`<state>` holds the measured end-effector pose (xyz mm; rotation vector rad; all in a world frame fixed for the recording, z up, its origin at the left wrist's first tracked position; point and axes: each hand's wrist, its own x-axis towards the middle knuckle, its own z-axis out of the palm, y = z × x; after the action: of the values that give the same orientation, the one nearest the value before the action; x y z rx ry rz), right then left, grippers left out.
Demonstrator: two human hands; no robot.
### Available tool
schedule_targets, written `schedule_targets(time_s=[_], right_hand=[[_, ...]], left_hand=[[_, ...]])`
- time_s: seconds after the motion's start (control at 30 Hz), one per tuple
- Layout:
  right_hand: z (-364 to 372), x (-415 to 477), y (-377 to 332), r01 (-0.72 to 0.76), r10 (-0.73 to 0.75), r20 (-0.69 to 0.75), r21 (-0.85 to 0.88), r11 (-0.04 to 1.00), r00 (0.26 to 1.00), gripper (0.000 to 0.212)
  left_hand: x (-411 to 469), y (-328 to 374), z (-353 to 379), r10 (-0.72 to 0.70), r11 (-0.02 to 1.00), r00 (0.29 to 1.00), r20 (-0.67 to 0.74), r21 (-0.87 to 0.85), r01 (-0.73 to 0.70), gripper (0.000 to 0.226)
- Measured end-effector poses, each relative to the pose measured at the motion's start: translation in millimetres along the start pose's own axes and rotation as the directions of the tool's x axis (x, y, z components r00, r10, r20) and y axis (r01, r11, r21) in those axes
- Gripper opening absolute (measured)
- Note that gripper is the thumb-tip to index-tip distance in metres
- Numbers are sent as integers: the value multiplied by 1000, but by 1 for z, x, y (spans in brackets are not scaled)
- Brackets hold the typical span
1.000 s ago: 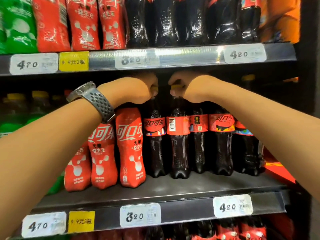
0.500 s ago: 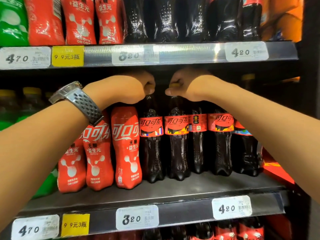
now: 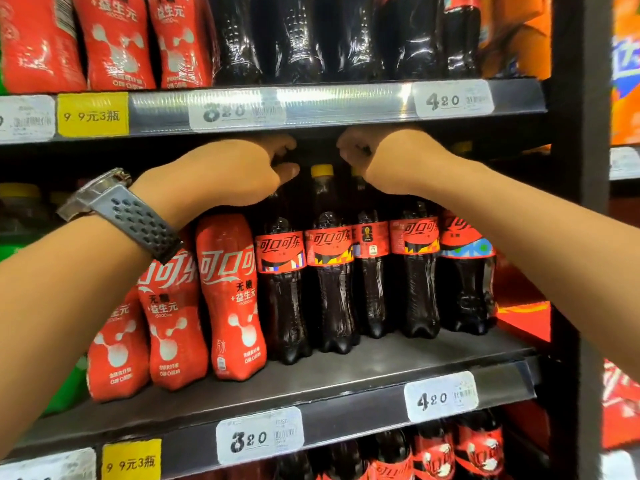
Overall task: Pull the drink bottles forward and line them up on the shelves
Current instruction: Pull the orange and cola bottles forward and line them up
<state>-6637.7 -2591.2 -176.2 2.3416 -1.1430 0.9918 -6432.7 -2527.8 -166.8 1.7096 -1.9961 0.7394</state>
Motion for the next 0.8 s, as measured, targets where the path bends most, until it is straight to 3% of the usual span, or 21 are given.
schedule_targets(time_s=[0.13,0.27,0.63,0.8], right_hand=[[-10,-14,28,-93,100,39,-144,985,994,30],[-14,-23,50,-137,144,55,-108,985,988,39],[-18,-11,67,-17,54,205,-177,984,977,35],[-19,-12,67,36,15,228,-217,976,974,29]], left_hand=[[7,28,2,80,996,996,-41,-42,-82,52],[26,59,10,87,995,996,22,-43,-86,57],[82,96,33,8,991,992,127,130,-24,36],[83,95,35,-51,993,985,163,112,33,28]])
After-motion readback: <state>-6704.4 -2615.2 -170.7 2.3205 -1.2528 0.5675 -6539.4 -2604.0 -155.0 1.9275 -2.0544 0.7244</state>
